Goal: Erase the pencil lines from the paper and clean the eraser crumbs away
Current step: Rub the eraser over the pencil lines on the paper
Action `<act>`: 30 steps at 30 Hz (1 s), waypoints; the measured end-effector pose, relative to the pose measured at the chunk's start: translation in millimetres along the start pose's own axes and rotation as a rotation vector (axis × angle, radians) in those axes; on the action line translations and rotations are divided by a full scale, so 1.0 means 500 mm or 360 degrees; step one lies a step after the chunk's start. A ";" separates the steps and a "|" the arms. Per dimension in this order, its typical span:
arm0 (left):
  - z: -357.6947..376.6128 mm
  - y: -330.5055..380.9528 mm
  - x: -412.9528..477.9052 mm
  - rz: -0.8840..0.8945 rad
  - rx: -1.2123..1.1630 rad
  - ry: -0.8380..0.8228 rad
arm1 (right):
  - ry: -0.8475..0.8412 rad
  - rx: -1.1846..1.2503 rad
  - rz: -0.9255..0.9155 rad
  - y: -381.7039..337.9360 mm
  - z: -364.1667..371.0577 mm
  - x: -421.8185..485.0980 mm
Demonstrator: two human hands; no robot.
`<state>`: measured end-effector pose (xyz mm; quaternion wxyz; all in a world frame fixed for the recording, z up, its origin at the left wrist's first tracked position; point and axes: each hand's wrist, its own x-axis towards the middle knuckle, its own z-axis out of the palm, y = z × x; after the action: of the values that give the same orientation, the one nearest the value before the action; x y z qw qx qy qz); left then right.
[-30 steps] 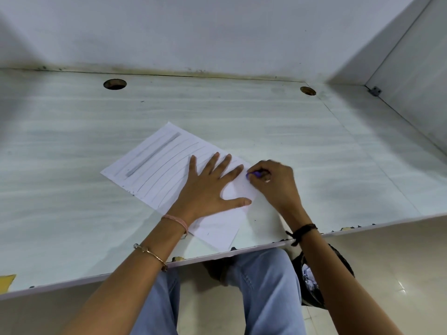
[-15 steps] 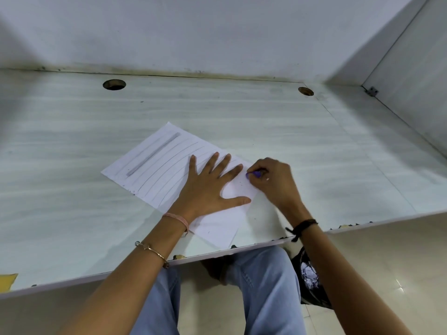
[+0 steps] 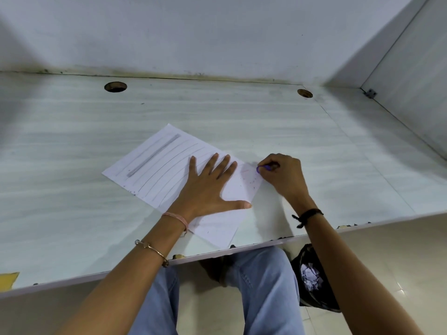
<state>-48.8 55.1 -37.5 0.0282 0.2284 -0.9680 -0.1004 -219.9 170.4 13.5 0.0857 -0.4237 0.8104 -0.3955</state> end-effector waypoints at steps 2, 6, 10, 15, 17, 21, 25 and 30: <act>0.003 -0.001 0.003 -0.0011 -0.0028 0.0013 | -0.0120 0.0034 -0.0107 -0.028 0.019 -0.023; 0.003 0.001 0.003 0.0009 0.0021 0.0000 | -0.0414 0.0035 -0.0248 -0.051 0.055 -0.072; -0.002 0.002 -0.001 -0.0005 -0.0022 0.0001 | -0.0067 0.0093 -0.0003 0.003 0.008 -0.011; 0.001 0.000 0.001 -0.0010 -0.0035 0.0010 | -0.0127 0.0094 -0.0061 -0.027 0.021 -0.021; 0.002 0.001 0.000 -0.0007 -0.0044 0.0006 | -0.0323 0.0104 -0.0170 -0.044 0.045 -0.052; -0.003 0.002 -0.002 -0.0020 -0.0057 -0.0006 | -0.0158 0.0176 -0.0045 -0.008 0.031 -0.031; -0.003 0.002 -0.002 -0.0017 -0.0041 -0.0014 | 0.0013 0.0106 0.0051 0.008 0.011 -0.001; -0.002 0.003 -0.001 -0.0018 -0.0050 -0.0011 | -0.0303 0.0083 -0.0217 -0.036 0.063 -0.053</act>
<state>-49.0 56.2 -36.1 0.0279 0.2331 -0.9650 -0.1166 -177.1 166.8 -0.2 0.1460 -0.5110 0.7574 -0.3793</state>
